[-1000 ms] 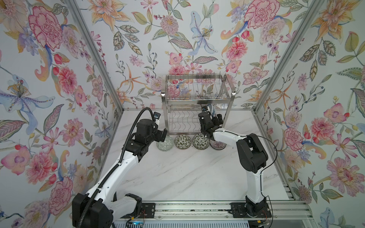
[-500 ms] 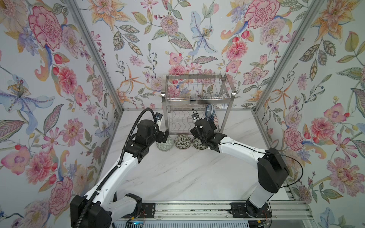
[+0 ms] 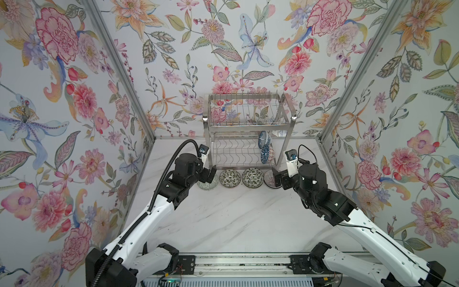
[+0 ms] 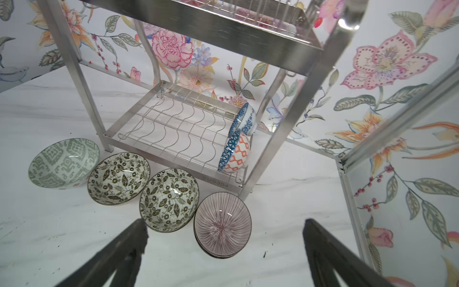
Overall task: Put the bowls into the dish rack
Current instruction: 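Open and withdraw the right gripper while the left gripper moves toward the bowls, then move the left gripper above the green leaf-pattern bowl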
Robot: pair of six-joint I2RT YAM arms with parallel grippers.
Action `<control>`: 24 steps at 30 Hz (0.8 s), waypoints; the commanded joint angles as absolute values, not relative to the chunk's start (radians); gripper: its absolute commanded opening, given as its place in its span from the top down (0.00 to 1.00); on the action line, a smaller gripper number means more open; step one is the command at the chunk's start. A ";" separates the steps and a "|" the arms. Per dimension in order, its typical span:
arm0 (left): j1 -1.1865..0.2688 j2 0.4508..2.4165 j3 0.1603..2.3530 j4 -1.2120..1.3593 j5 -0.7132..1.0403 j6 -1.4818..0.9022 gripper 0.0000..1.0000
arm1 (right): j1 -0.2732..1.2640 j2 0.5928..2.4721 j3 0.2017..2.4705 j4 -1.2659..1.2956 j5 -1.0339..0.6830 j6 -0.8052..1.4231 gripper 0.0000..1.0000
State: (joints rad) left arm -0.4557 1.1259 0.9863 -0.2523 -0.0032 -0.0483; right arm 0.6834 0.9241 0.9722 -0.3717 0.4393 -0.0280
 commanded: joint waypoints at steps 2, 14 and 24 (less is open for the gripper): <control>-0.475 1.139 0.962 -0.243 0.020 -0.043 0.01 | 0.595 0.906 0.907 -0.456 0.394 0.007 0.01; -0.479 1.199 0.942 -0.236 0.055 -0.048 0.01 | 0.591 0.906 0.953 -0.536 0.368 -0.012 0.01; -0.480 1.243 0.936 -0.230 0.081 -0.054 0.01 | 0.566 0.935 0.916 -0.519 0.334 0.007 0.01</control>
State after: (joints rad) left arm -0.4717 1.2278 0.9489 -0.2417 0.0509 -0.0486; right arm 0.5766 0.9180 0.9283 -0.5175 0.3557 -0.0093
